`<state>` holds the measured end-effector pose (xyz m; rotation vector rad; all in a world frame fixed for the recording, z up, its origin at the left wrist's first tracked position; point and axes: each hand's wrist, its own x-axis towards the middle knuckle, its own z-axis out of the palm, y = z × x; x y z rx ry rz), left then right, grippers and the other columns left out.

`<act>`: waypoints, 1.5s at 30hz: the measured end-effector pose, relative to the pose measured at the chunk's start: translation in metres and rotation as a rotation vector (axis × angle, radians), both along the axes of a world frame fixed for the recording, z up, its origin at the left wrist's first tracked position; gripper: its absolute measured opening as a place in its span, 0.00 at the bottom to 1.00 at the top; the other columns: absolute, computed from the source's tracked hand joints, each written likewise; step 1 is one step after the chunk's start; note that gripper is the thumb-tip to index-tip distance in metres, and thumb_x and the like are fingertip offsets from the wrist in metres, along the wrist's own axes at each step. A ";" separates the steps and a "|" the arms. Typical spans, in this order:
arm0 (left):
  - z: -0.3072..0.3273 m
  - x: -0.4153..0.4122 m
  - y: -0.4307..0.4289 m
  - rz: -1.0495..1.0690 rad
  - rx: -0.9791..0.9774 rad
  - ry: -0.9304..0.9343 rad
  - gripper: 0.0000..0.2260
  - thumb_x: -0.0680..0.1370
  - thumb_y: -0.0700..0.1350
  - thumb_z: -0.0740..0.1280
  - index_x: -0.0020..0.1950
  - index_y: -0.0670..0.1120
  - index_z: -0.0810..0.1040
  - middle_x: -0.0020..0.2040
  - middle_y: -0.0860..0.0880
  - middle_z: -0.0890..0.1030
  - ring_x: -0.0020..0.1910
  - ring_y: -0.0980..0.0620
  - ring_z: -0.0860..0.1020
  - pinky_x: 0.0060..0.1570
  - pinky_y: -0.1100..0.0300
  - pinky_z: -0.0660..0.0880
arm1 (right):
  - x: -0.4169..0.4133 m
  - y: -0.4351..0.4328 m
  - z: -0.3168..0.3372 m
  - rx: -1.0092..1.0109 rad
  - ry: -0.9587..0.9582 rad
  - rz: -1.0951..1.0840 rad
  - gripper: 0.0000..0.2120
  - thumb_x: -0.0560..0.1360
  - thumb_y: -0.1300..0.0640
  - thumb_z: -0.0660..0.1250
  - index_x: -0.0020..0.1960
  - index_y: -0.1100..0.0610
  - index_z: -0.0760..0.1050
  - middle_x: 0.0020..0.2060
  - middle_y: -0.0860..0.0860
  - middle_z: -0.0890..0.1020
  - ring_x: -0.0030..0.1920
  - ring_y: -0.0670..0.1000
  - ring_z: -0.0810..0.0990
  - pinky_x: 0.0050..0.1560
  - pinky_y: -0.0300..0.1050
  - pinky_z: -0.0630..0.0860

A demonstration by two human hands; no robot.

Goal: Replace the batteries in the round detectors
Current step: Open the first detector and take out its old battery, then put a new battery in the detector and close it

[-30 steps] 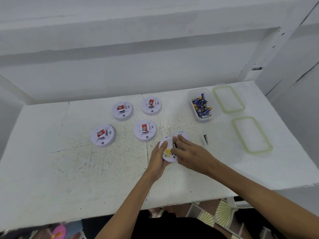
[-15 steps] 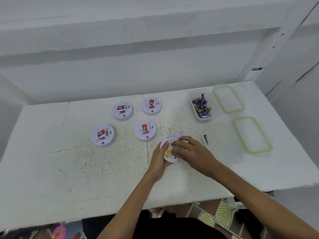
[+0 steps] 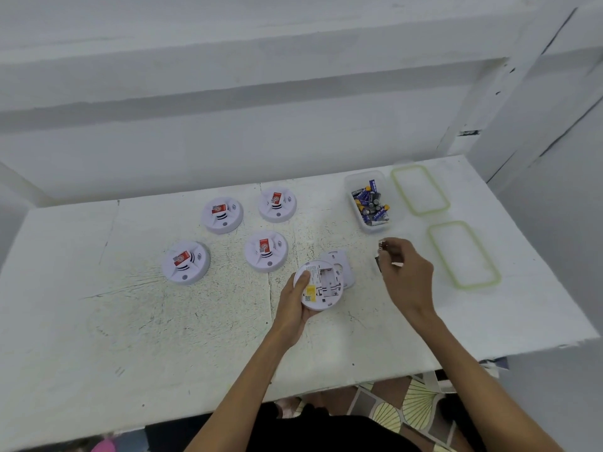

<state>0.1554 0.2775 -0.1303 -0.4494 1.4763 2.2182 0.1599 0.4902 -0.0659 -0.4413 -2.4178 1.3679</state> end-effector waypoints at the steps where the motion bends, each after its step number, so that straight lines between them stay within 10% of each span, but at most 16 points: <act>1: 0.000 0.000 0.000 0.001 0.003 0.001 0.18 0.86 0.49 0.61 0.75 0.47 0.73 0.65 0.44 0.83 0.64 0.42 0.82 0.59 0.43 0.82 | -0.001 0.007 -0.003 0.026 -0.037 -0.015 0.10 0.78 0.63 0.67 0.58 0.57 0.79 0.43 0.46 0.83 0.42 0.42 0.82 0.43 0.31 0.78; 11: 0.001 0.001 0.001 0.003 -0.007 -0.005 0.17 0.86 0.49 0.61 0.74 0.48 0.74 0.65 0.45 0.84 0.63 0.43 0.83 0.60 0.42 0.81 | -0.015 0.033 -0.033 0.327 -0.312 0.047 0.08 0.77 0.61 0.69 0.55 0.62 0.82 0.44 0.57 0.85 0.43 0.56 0.82 0.47 0.52 0.80; 38: -0.001 0.000 0.000 0.017 0.000 -0.023 0.17 0.86 0.49 0.61 0.75 0.48 0.73 0.66 0.44 0.83 0.64 0.42 0.82 0.62 0.39 0.80 | -0.063 0.028 0.009 0.400 -0.008 0.033 0.07 0.78 0.62 0.66 0.51 0.58 0.82 0.43 0.52 0.84 0.38 0.51 0.79 0.41 0.41 0.73; 45: 0.000 0.002 0.001 0.024 0.010 -0.019 0.17 0.86 0.49 0.61 0.75 0.48 0.73 0.66 0.45 0.83 0.64 0.43 0.82 0.58 0.42 0.82 | -0.138 0.040 0.004 0.631 -0.236 0.301 0.14 0.76 0.68 0.67 0.59 0.60 0.82 0.52 0.60 0.81 0.49 0.61 0.80 0.45 0.47 0.75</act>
